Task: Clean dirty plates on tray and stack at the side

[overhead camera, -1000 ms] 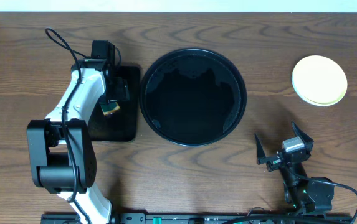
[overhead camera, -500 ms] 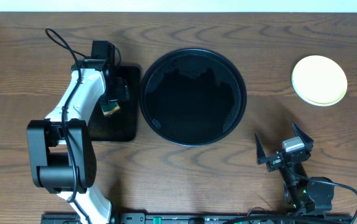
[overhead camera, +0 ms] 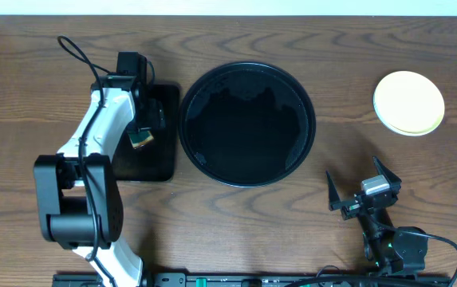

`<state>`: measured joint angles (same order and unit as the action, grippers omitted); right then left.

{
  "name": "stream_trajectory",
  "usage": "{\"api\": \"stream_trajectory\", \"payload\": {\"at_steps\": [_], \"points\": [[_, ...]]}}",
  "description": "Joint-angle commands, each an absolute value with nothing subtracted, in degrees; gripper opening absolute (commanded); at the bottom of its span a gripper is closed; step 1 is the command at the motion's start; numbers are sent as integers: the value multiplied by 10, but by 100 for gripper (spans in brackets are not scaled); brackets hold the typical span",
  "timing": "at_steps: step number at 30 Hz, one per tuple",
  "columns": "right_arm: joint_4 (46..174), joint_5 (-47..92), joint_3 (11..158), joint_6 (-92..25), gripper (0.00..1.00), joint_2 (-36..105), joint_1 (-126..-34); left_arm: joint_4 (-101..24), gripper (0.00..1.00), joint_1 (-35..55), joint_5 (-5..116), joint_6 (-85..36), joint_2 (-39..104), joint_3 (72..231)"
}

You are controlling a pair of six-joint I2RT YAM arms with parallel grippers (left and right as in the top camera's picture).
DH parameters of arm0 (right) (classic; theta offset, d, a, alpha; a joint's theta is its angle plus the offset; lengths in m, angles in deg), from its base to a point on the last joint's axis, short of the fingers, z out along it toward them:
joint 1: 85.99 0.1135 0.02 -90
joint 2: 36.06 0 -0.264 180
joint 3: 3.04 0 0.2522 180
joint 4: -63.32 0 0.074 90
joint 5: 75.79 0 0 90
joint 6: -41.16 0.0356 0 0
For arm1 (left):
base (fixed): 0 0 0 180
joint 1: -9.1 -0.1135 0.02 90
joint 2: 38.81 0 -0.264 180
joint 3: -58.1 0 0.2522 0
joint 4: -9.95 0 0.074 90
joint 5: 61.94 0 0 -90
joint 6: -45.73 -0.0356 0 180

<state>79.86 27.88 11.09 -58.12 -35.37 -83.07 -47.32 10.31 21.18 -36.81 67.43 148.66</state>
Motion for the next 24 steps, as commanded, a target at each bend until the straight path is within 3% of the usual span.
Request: {"api": "stream_trajectory", "payload": {"at_steps": [1,12,24], "points": [[801,278,110,-572,99,-357,-834,-475,85,118,198,-372,589,1485],[801,278,110,-572,99,-357,-834,-475,85,129,199,-362,301,1464],[801,278,110,-572,99,-357,-834,-457,86,129,201,-350,-99,1153]]}}
